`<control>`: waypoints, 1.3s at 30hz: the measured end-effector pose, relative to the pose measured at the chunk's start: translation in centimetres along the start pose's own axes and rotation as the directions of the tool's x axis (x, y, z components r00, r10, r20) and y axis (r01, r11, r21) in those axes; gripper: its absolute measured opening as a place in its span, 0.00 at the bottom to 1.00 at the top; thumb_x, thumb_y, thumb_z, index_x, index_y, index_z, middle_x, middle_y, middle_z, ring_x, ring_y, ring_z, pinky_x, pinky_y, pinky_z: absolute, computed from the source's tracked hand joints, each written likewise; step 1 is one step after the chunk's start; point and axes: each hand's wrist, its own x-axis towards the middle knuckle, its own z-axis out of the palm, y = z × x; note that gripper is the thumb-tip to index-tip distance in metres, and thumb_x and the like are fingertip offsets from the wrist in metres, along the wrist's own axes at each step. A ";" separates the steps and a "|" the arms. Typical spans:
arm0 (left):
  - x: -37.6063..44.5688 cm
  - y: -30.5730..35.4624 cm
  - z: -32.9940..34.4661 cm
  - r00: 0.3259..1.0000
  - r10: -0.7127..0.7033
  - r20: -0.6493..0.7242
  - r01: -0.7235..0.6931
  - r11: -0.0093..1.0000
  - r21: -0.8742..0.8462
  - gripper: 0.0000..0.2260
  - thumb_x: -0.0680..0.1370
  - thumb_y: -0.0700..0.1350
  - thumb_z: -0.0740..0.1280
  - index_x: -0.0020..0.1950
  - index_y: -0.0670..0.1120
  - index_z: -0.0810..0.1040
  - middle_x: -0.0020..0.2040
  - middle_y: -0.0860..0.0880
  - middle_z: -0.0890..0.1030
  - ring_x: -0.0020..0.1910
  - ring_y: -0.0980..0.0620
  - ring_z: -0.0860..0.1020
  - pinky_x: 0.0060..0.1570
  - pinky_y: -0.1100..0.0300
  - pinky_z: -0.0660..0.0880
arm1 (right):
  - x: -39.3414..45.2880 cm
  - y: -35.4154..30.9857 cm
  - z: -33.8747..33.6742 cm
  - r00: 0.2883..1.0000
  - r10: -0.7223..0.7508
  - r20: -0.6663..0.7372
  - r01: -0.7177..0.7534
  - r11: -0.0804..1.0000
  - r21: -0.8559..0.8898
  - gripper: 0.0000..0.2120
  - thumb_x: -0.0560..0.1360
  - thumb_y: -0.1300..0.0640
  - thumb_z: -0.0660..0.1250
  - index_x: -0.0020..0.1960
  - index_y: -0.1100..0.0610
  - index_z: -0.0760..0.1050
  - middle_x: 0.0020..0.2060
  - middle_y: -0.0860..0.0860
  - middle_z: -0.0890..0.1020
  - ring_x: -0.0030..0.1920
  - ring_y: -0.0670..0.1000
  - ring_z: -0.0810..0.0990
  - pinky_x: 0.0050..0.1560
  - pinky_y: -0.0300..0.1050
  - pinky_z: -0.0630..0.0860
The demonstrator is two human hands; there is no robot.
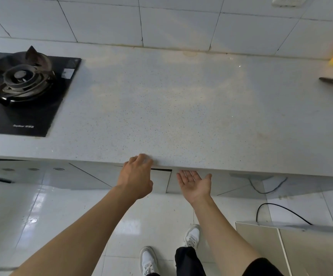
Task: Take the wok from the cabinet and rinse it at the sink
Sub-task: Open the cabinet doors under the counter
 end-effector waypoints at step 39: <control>-4.5 6.4 4.5 0.973 0.231 -0.004 -0.224 0.950 0.217 0.35 0.76 0.48 0.64 0.77 0.44 0.50 0.78 0.41 0.50 0.77 0.41 0.50 0.74 0.46 0.56 | -11.0 -1.3 -19.1 0.732 -0.675 0.093 0.250 0.138 -0.958 0.38 0.64 0.69 0.75 0.66 0.50 0.61 0.51 0.51 0.77 0.50 0.51 0.79 0.53 0.53 0.80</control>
